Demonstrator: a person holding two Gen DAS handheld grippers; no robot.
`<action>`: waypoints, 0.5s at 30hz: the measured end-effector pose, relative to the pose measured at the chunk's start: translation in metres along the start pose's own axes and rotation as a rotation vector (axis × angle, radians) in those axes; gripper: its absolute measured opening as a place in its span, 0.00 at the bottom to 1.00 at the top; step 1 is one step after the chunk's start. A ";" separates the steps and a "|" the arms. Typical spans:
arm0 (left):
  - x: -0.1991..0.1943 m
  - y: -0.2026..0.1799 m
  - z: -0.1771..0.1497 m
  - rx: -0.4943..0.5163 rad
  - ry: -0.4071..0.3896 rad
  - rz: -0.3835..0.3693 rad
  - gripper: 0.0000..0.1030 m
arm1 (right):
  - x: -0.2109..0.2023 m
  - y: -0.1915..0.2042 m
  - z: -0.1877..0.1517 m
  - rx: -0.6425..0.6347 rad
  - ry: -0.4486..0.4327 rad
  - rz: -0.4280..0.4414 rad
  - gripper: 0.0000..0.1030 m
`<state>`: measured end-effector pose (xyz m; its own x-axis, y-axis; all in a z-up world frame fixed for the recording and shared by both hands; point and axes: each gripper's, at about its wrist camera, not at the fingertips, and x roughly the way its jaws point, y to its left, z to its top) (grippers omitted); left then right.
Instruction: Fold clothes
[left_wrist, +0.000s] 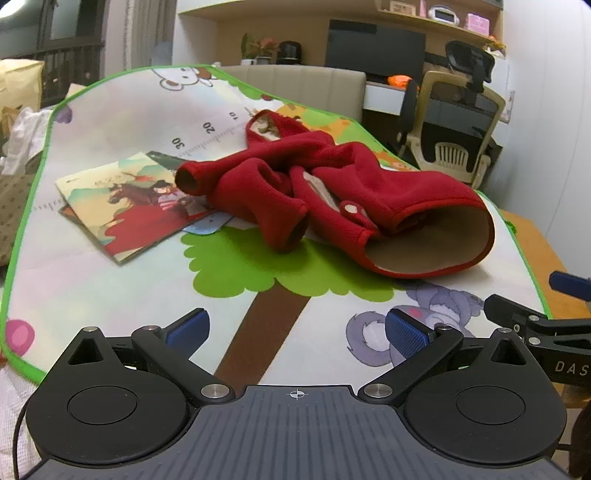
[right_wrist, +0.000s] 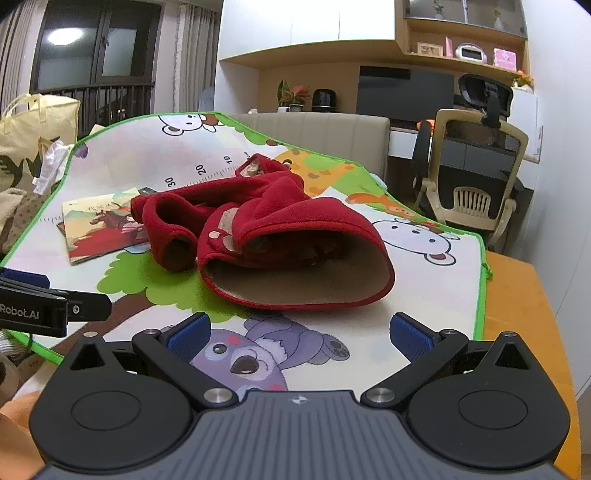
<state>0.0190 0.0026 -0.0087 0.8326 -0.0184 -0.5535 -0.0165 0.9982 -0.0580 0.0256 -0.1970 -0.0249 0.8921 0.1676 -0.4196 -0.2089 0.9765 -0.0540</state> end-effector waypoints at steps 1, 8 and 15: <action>0.001 0.000 0.000 0.002 0.001 0.000 1.00 | 0.001 0.000 0.001 -0.005 0.002 -0.002 1.00; 0.016 0.009 0.006 0.004 0.024 -0.007 1.00 | 0.015 0.002 0.012 -0.150 -0.003 -0.044 1.00; 0.042 0.021 0.039 0.065 0.027 -0.028 1.00 | 0.097 0.000 0.042 -0.571 -0.020 -0.263 1.00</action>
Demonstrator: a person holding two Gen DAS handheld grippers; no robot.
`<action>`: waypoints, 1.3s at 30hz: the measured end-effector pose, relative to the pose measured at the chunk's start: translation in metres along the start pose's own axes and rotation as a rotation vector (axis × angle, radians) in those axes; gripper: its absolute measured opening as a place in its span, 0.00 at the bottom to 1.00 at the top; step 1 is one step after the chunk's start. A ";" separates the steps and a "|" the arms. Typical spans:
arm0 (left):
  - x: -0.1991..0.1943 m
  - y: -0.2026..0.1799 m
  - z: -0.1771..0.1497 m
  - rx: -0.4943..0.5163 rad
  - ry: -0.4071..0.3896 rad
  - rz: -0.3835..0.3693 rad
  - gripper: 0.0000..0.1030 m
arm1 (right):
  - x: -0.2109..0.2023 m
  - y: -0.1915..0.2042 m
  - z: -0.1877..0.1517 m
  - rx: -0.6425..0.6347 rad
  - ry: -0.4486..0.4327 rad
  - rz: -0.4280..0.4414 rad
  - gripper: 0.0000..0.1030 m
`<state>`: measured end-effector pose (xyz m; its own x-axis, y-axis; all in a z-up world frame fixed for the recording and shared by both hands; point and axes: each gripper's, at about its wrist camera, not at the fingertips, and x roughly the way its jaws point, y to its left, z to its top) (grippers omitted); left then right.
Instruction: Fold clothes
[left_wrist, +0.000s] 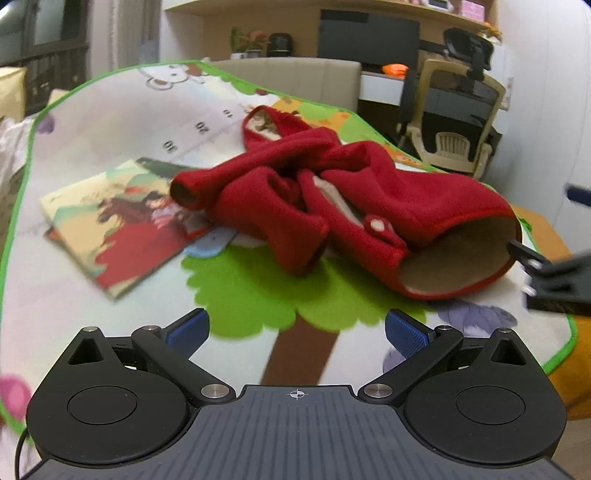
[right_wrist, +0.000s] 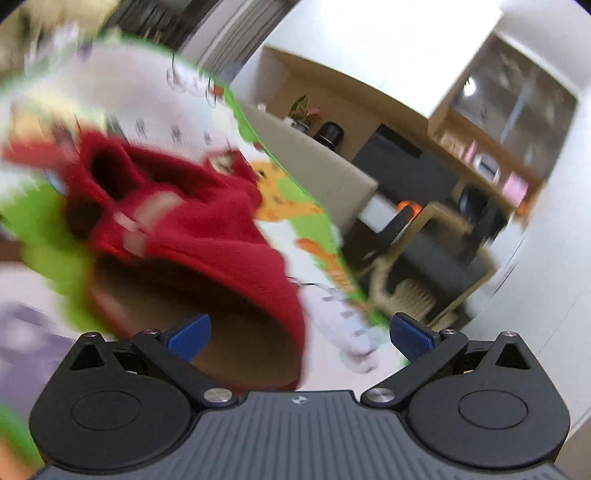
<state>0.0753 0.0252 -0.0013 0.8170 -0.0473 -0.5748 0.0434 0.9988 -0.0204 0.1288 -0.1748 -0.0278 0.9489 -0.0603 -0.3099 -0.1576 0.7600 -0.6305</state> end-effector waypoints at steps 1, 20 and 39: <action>0.004 -0.001 0.006 0.019 -0.001 -0.010 1.00 | 0.020 0.004 0.004 -0.045 0.035 0.029 1.00; 0.078 -0.054 0.042 0.216 -0.004 -0.093 1.00 | 0.096 -0.118 -0.047 0.514 0.282 -0.140 1.00; -0.022 0.089 0.067 0.098 -0.316 0.465 1.00 | -0.031 -0.133 -0.072 0.498 0.172 -0.168 1.00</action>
<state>0.1000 0.1148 0.0646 0.8947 0.3818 -0.2319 -0.3211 0.9106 0.2603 0.1004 -0.3204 0.0142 0.8848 -0.2802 -0.3722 0.1800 0.9425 -0.2818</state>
